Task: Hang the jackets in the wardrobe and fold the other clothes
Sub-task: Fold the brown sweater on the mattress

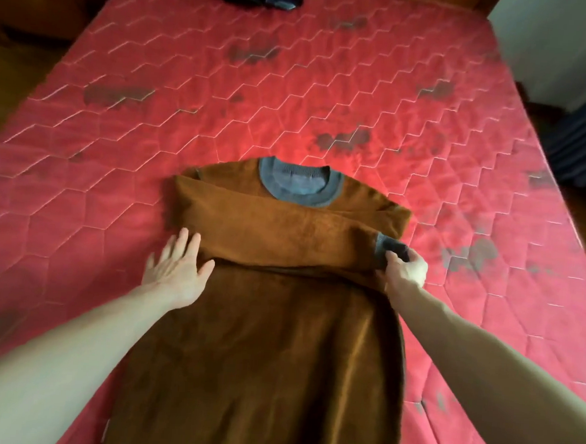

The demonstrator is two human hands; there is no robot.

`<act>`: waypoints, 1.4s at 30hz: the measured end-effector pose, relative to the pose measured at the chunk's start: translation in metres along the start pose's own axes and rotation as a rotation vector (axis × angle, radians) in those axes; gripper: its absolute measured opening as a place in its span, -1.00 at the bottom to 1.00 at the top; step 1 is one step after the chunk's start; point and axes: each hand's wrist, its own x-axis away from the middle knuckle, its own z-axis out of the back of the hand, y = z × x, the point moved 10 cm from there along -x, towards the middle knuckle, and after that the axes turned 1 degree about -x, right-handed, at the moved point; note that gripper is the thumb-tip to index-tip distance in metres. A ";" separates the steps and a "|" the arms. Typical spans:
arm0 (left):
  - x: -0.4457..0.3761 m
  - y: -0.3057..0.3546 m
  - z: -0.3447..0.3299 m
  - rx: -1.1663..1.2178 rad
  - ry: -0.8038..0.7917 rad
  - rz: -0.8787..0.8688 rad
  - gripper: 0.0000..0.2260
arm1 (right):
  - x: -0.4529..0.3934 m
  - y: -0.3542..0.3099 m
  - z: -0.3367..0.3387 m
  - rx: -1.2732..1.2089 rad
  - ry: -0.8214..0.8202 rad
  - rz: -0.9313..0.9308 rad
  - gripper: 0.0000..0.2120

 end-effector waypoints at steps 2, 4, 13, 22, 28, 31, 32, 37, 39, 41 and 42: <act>-0.001 0.003 0.003 -0.063 0.001 -0.016 -0.38 | 0.006 -0.038 0.009 0.086 0.029 0.247 -0.78; -0.001 0.004 0.003 -0.097 -0.010 -0.015 -0.37 | 0.014 -0.058 0.014 0.168 0.067 0.401 -0.81; 0.006 0.018 -0.009 -0.281 0.047 0.049 -0.29 | 0.026 -0.012 -0.006 0.637 0.040 0.417 -0.46; 0.055 0.075 -0.048 -0.307 0.313 -0.444 -0.42 | 0.039 0.054 -0.017 0.993 -0.258 0.469 -0.33; 0.087 0.038 -0.086 -0.242 0.098 -0.158 -0.39 | 0.074 0.055 0.039 0.834 -0.127 0.581 -0.53; 0.111 0.012 -0.094 -0.261 -0.051 -0.041 -0.37 | 0.075 0.076 0.058 0.793 -0.174 0.324 -0.77; 0.119 0.001 -0.097 -0.265 -0.097 -0.009 -0.36 | 0.073 0.079 0.063 0.824 -0.186 0.284 -0.79; 0.149 -0.043 -0.099 -0.284 -0.229 0.100 -0.29 | 0.067 0.075 0.090 0.947 -0.142 0.250 -0.75; 0.154 -0.051 -0.101 -0.267 -0.214 0.151 -0.24 | 0.074 0.090 0.096 0.866 -0.172 0.179 -0.68; 0.162 -0.055 -0.101 -0.166 -0.130 0.234 -0.17 | 0.092 0.108 0.102 0.758 -0.216 0.167 -0.64; 0.168 -0.059 -0.101 -0.070 -0.067 0.300 -0.13 | 0.106 0.118 0.106 0.709 -0.240 0.176 -0.64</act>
